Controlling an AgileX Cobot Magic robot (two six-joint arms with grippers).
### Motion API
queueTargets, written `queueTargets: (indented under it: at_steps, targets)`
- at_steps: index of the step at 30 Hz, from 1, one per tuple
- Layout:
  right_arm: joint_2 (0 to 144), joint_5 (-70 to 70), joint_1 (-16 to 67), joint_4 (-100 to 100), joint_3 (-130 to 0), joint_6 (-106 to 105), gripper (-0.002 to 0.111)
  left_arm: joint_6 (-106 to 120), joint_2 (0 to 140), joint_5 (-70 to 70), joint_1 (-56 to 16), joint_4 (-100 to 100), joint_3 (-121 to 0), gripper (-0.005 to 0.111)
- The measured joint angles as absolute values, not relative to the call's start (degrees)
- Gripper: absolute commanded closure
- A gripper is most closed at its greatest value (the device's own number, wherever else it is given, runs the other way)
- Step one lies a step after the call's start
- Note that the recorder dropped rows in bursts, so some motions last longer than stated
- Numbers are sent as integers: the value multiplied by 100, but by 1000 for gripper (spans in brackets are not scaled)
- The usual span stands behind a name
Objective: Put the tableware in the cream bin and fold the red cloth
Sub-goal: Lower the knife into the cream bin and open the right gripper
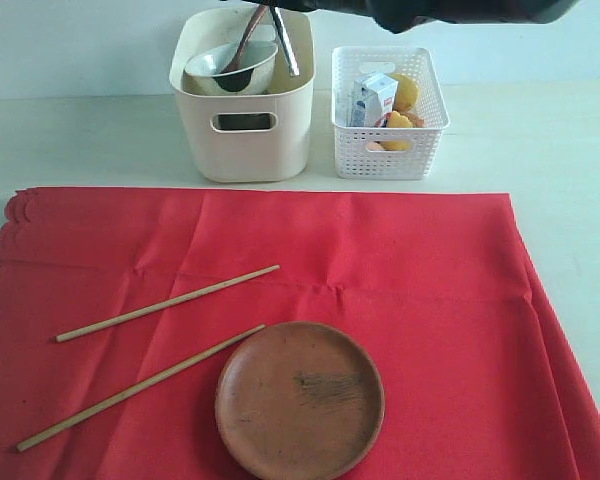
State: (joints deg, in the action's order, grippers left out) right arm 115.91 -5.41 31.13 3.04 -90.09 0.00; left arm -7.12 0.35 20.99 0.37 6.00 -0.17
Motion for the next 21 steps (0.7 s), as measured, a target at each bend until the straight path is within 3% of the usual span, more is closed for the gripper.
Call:
queueTargets:
  at_steps: [12,14,16,17,19,21]
  targets:
    - [12435,-493,3090,316,-9788,60,107,-712,35,2099,37,600,-17,107]
    - [12522,-491,3090,316,-9837,60,102,-712,35,2099,37,600,-17,107]
    - [12558,-465,3090,316,-9837,60,88,-712,35,2099,37,600,-17,107]
    - [12558,-465,3090,316,-9837,60,73,-712,35,2099,37,600,-17,107]
    - [12561,-465,3090,316,-9843,60,56,-712,35,2099,37,600,-17,107]
    - [12561,-492,3090,316,-9853,60,48,-712,35,2099,37,600,-17,107]
